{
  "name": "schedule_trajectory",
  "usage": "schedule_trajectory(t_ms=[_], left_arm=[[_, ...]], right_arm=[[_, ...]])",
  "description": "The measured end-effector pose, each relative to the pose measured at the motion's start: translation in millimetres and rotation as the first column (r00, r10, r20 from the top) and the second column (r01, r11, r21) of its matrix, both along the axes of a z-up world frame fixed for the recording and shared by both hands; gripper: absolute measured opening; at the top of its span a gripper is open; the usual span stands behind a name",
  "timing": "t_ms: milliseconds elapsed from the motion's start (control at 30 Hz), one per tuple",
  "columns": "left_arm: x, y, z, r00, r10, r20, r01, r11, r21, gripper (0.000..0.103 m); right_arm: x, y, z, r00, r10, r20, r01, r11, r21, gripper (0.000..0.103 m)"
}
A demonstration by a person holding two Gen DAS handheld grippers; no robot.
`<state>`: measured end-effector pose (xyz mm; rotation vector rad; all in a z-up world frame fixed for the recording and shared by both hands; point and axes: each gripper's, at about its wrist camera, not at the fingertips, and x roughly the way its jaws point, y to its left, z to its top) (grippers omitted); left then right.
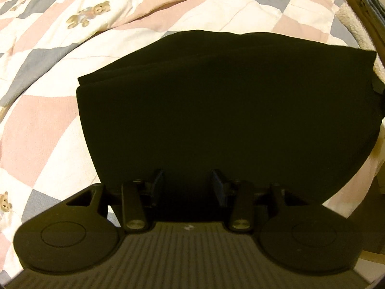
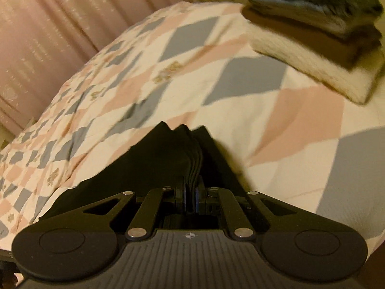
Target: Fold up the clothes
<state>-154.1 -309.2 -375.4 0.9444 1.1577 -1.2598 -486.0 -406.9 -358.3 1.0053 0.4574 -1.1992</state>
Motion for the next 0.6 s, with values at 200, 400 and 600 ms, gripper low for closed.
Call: schedule_trajectory(t_ms=[200, 400, 600], left_arm=[[-8.2, 9.1, 9.9, 0.994, 0.017, 0.105, -0.014, 1.000, -0.025, 0.036], [-9.0, 21.1, 21.3, 0.986, 0.041, 0.159, -0.036, 0.999, -0.032, 0.035], [-19.0, 13.8, 21.0, 0.984, 0.025, 0.177, -0.015, 0.998, -0.059, 0.035]], right_arm=[[8.2, -3.2, -17.0, 0.997, -0.032, -0.076, 0.037, 0.997, 0.068, 0.007], [28.1, 7.1, 22.4, 0.924, -0.068, -0.376, 0.048, 0.997, -0.064, 0.040], [67.8, 2.1, 22.5, 0.921, 0.241, -0.306, -0.294, 0.946, -0.140, 0.032]])
